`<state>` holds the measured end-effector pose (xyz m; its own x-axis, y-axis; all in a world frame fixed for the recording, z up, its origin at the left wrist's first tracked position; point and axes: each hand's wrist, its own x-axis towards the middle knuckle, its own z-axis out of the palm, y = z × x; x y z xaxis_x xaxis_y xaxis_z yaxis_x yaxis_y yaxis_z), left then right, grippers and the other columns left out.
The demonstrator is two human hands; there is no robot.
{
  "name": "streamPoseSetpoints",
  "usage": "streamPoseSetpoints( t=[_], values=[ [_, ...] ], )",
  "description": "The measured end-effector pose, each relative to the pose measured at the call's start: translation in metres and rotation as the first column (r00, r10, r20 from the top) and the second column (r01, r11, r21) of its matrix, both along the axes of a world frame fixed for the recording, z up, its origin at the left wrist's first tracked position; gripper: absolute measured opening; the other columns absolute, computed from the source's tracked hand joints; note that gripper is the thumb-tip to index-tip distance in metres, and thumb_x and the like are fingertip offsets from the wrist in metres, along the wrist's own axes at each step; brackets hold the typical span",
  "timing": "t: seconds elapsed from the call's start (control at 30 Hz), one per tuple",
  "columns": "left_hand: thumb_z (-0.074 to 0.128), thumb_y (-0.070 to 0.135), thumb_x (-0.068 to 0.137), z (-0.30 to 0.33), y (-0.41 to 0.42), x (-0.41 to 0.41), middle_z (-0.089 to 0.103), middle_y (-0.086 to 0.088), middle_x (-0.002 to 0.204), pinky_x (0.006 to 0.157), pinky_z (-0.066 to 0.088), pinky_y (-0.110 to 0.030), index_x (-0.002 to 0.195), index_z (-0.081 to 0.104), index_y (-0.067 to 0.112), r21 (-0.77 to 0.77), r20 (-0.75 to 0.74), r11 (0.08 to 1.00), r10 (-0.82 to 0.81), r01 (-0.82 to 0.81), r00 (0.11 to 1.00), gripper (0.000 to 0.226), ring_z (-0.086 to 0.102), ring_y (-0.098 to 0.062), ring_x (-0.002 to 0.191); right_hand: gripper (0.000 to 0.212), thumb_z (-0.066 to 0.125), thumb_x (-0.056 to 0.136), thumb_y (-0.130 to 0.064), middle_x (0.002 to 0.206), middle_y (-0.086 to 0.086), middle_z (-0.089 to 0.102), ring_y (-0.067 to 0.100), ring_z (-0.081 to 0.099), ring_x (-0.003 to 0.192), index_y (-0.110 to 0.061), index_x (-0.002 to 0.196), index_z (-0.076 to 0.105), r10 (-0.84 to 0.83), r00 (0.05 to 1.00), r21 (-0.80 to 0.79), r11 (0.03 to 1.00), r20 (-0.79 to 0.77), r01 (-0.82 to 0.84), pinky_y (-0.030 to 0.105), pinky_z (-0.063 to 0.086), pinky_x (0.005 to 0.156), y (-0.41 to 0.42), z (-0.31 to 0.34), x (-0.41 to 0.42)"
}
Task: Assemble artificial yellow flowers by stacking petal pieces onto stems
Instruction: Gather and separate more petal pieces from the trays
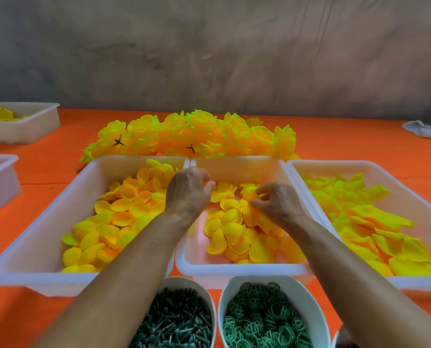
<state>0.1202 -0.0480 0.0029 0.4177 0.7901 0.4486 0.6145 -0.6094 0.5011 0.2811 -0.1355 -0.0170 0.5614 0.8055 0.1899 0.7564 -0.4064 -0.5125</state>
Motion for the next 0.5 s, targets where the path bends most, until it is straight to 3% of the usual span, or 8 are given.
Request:
streamPoseSetpoints(
  t=[0.03, 0.17, 0.3, 0.37, 0.43, 0.5],
  values=[
    [0.065, 0.025, 0.087, -0.002, 0.001, -0.001, 0.070, -0.014, 0.098, 0.074, 0.046, -0.033, 0.095, 0.073, 0.009, 0.002, 0.013, 1.000, 0.007, -0.007, 1.000, 0.020, 0.063, -0.030, 0.092, 0.024, 0.072, 0.079, -0.028, 0.094, 0.016, 0.070, 0.031, 0.063, 0.094, -0.010, 0.095, 0.073, -0.010, 1.000, 0.023, 1.000, -0.027, 0.010, 0.034, 0.045, 0.079, 0.000, 0.001, 0.001],
    [0.064, 0.025, 0.088, -0.004, 0.001, -0.001, 0.071, -0.013, 0.094, 0.068, 0.043, -0.030, 0.092, 0.073, 0.009, 0.040, 0.068, 0.999, -0.001, -0.002, 0.998, 0.018, 0.064, -0.029, 0.085, 0.029, 0.060, 0.090, -0.024, 0.077, 0.025, 0.062, 0.035, 0.058, 0.081, -0.005, 0.068, 0.064, -0.043, 0.999, 0.131, 0.990, 0.005, 0.041, 0.038, 0.036, 0.067, 0.002, 0.003, 0.005],
    [0.064, 0.024, 0.088, -0.007, 0.000, 0.001, 0.070, -0.013, 0.092, 0.069, 0.045, -0.032, 0.090, 0.072, 0.007, 0.071, 0.084, 0.997, -0.039, 0.033, 0.996, 0.018, 0.063, -0.029, 0.082, 0.015, 0.061, 0.087, -0.009, 0.083, 0.032, 0.064, 0.045, 0.060, 0.081, 0.003, 0.082, 0.069, -0.206, 0.976, 0.463, 0.873, 0.073, 0.150, 0.040, 0.032, 0.068, -0.001, 0.008, 0.008],
    [0.065, 0.023, 0.087, -0.007, 0.001, 0.000, 0.070, -0.014, 0.092, 0.069, 0.048, -0.032, 0.089, 0.072, 0.007, 0.077, 0.109, 0.996, -0.051, 0.043, 0.993, 0.018, 0.063, -0.029, 0.082, 0.012, 0.062, 0.086, -0.006, 0.077, 0.029, 0.066, 0.041, 0.062, 0.075, 0.003, 0.083, 0.071, -0.219, 0.975, 0.607, 0.770, -0.037, 0.196, 0.039, 0.037, 0.069, -0.003, 0.010, 0.013],
    [0.068, 0.023, 0.085, -0.006, 0.001, 0.000, 0.070, -0.014, 0.091, 0.070, 0.050, -0.034, 0.090, 0.072, 0.006, 0.075, 0.164, 0.996, -0.068, 0.056, 0.984, 0.019, 0.063, -0.029, 0.080, 0.014, 0.063, 0.086, -0.006, 0.071, 0.020, 0.066, 0.030, 0.060, 0.067, 0.005, 0.079, 0.068, -0.080, 0.966, 0.671, 0.705, -0.245, 0.229, 0.042, 0.044, 0.068, -0.002, 0.010, 0.017],
    [0.071, 0.027, 0.083, -0.005, 0.001, 0.000, 0.070, -0.012, 0.091, 0.069, 0.051, -0.034, 0.095, 0.071, 0.005, 0.060, 0.231, 0.994, -0.105, 0.093, 0.967, 0.025, 0.064, -0.026, 0.077, 0.014, 0.064, 0.084, -0.002, 0.067, 0.008, 0.057, 0.017, 0.047, 0.064, 0.007, 0.074, 0.066, 0.110, 0.909, 0.693, 0.686, -0.402, 0.224, 0.037, 0.041, 0.061, -0.001, 0.011, 0.012]
  ],
)
